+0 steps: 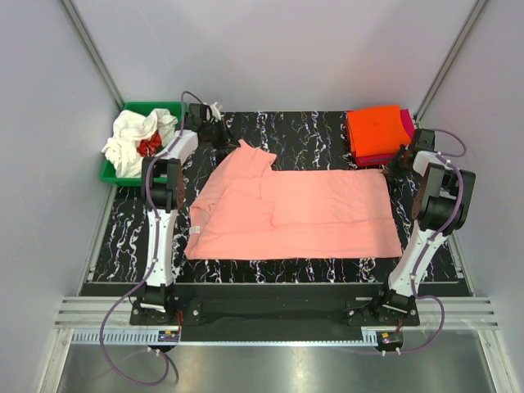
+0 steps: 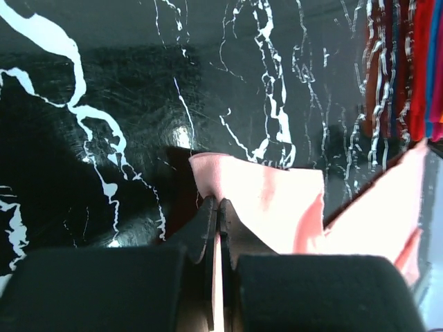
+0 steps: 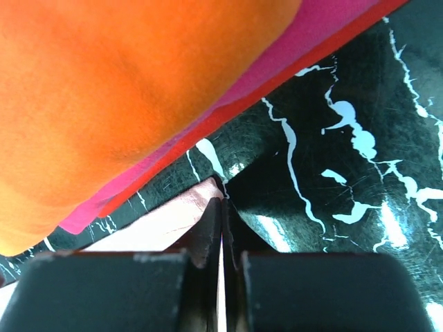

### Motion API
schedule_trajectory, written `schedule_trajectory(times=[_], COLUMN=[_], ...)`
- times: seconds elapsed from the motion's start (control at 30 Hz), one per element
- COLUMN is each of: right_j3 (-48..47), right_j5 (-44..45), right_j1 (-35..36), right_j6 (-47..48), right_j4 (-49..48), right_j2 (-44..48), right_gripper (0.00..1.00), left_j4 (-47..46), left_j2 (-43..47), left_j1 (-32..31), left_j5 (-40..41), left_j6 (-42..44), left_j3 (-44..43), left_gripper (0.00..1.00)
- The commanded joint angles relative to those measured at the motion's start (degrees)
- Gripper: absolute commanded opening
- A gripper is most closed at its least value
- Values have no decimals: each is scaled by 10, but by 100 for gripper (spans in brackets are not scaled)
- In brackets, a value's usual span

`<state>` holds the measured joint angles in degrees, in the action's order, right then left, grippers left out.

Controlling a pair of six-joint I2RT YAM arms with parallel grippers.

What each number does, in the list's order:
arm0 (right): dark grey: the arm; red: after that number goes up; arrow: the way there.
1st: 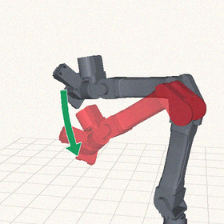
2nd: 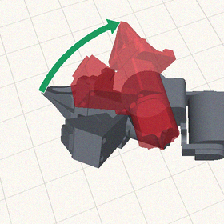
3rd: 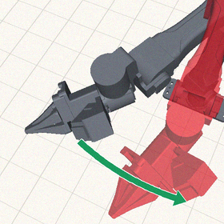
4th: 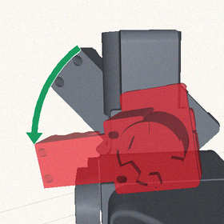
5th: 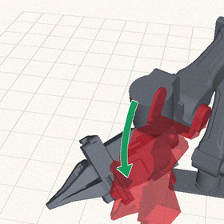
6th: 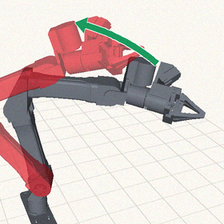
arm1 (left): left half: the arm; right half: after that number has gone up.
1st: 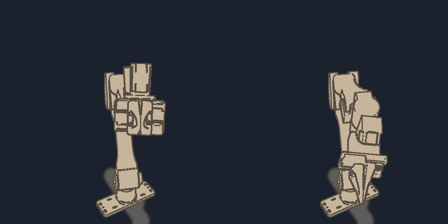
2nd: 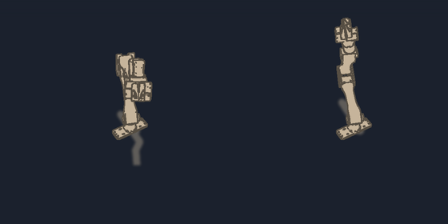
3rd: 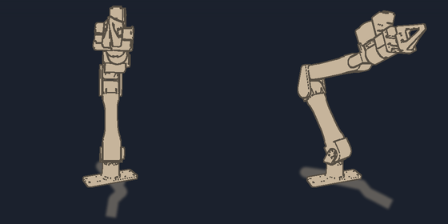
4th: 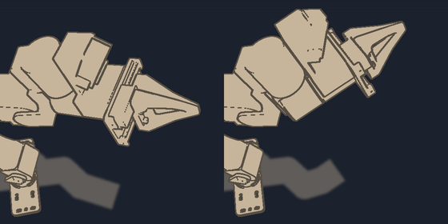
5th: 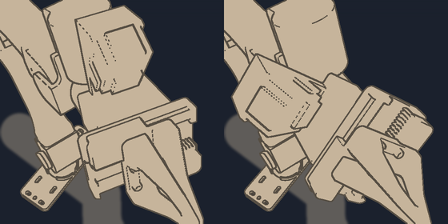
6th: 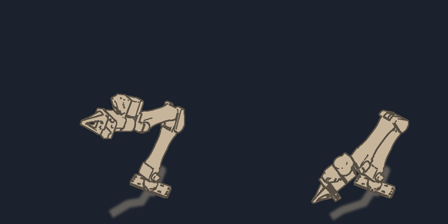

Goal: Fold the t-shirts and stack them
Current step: Fold the tshirt

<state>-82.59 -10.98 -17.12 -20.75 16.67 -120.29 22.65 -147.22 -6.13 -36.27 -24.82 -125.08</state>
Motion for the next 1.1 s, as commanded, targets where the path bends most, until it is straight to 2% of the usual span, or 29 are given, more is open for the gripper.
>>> schedule_trajectory(times=[0.0,0.23,0.7,0.87,1.07], right_j3=[-21,22,153,188,215], right_j5=[21,-13,0,19,54], right_j1=[-4,-5,-5,-5,-5], right_j6=[12,1,-48,-76,-98], right_j4=[5,-63,-255,-280,-277], right_j2=[15,53,141,166,187], right_gripper=[0,0,0,0,0], left_j4=[-62,-84,-96,-101,-139], left_j2=[83,146,298,341,441], left_j1=[16,29,41,41,41], left_j5=[-42,-77,-63,-76,-58], left_j6=[-24,-21,1,8,-11], left_j3=[32,93,270,319,442], left_gripper=[0,0,0,0,0])
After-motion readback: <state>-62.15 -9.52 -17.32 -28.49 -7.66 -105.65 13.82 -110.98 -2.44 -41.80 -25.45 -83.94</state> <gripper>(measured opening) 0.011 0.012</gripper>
